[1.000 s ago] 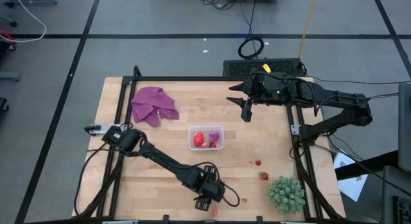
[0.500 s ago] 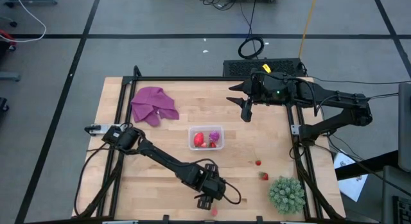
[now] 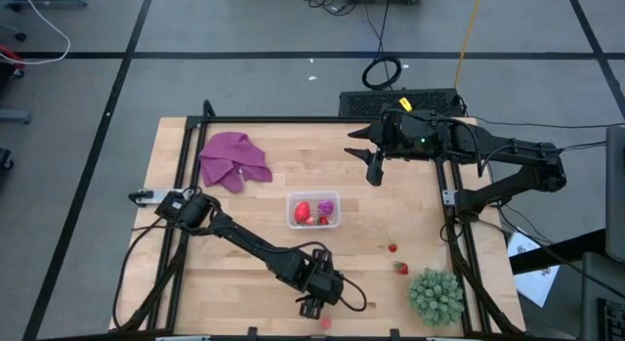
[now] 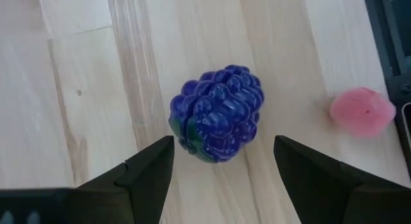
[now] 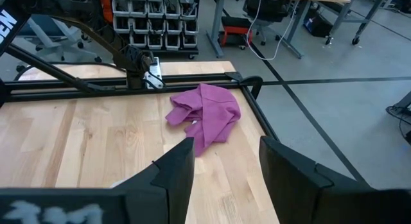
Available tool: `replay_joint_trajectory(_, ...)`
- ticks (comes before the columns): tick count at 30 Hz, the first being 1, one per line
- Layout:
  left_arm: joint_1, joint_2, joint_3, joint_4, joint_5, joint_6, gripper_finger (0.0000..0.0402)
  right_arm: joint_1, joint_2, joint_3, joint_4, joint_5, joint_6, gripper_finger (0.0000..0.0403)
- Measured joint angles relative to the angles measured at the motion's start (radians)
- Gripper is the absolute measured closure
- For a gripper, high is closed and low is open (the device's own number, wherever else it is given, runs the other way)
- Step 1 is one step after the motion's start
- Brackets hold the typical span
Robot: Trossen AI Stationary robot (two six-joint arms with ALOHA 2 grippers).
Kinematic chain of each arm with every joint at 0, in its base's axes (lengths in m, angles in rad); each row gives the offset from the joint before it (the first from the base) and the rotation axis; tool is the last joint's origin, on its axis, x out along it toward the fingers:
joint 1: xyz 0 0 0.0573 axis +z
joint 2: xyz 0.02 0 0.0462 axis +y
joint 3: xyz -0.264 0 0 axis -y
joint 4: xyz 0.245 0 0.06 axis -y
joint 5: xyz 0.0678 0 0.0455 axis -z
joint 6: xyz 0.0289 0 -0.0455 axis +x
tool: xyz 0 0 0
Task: Pick and placing Produce into tupperware
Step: Put the violet grapes into the transparent bin
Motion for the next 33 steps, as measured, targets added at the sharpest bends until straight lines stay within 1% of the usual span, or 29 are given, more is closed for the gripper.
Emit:
replay_joint_trajectory(4, 0.0, 0.0, 0.0, 0.006, -0.058, 0.054, 0.0133, 0.0, 0.0, 0.0, 0.0, 0.0, 0.0, 0.0238)
replay_joint_trajectory(14, 0.024, 0.0, 0.0, 0.035, -0.053, 0.132, 0.0133, 0.0, 0.0, 0.0, 0.0, 0.0, 0.0, 0.0238)
replay_joint_trajectory(24, 0.032, 0.0, 0.0, 0.068, -0.023, 0.163, 0.0133, 0.0, 0.0, 0.0, 0.0, 0.0, 0.0, 0.0238)
replay_joint_trajectory(27, 0.027, 0.0, 0.0, 0.075, -0.023, 0.104, 0.0133, 0.0, 0.0, 0.0, 0.0, 0.0, -0.001, 0.0238)
replay_joint_trajectory(33, 0.033, 0.001, 0.0, 0.078, -0.019, -0.151, 0.0133, 0.0, 0.0, 0.0, 0.001, 0.0, -0.002, 0.0238)
